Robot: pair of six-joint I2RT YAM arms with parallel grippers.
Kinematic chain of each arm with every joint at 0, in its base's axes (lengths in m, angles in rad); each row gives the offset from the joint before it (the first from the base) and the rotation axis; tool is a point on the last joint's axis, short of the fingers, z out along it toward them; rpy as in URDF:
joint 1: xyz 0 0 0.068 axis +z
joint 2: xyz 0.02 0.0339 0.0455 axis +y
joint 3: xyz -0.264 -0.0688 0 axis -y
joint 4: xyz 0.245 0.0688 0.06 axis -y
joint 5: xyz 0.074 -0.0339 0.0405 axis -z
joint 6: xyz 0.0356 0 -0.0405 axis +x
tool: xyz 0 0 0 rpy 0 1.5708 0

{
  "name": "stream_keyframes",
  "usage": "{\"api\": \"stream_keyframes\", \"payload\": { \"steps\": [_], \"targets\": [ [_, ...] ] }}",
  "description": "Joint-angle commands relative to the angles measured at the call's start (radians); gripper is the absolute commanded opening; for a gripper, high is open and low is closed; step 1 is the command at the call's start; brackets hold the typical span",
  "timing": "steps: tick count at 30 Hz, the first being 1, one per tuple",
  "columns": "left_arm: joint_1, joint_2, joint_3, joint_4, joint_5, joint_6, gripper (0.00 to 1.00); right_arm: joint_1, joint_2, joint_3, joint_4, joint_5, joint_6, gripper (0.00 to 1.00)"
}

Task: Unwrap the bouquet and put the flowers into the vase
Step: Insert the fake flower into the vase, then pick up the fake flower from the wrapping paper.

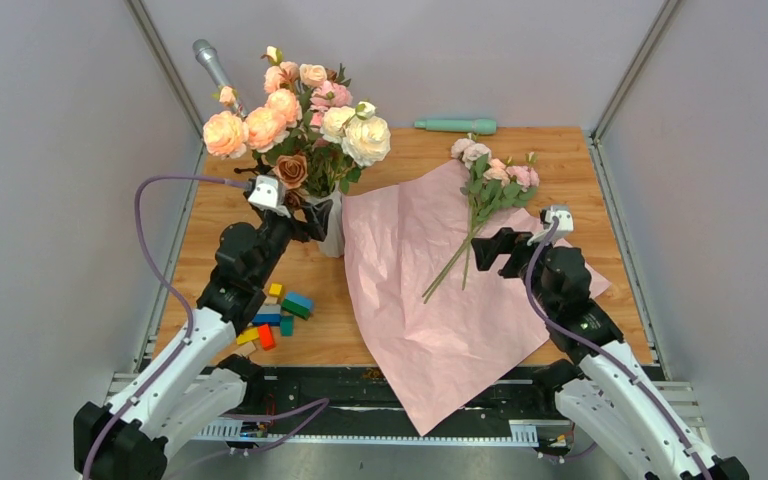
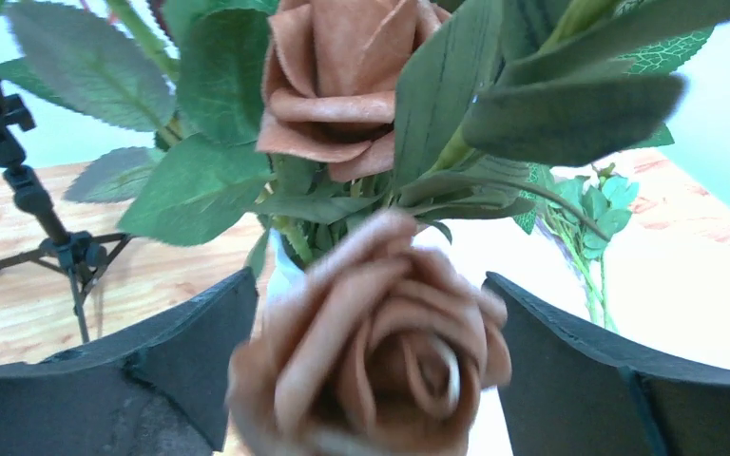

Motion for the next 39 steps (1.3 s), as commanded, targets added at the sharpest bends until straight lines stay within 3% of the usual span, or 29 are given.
{"api": "stream_keyframes", "payload": {
  "steps": [1, 10, 16, 22, 31, 39],
  "targets": [
    [0.001, -0.077, 0.009, -0.085, -0.06, -0.092, 0.97, -0.003, 0.058, 0.073, -0.059, 0.1, 0.067, 0.9],
    [0.001, -0.11, 0.149, -0.524, -0.074, -0.079, 1.0, -0.007, 0.335, 0.157, -0.094, 0.086, 0.109, 0.83],
    [0.001, -0.036, 0.28, -0.742, 0.135, 0.038, 1.0, -0.111, 0.521, 0.169, 0.008, -0.051, 0.18, 0.7],
    [0.001, -0.032, 0.289, -0.761, 0.107, 0.131, 1.0, -0.221, 0.724, 0.213, 0.091, -0.178, 0.204, 0.61],
    [0.001, -0.039, 0.241, -0.753, 0.043, 0.148, 1.0, -0.278, 0.955, 0.332, 0.132, -0.215, 0.223, 0.55],
    [0.001, -0.04, 0.238, -0.744, 0.064, 0.145, 1.0, -0.288, 1.078, 0.394, 0.145, -0.208, 0.273, 0.41]
  ]
}}
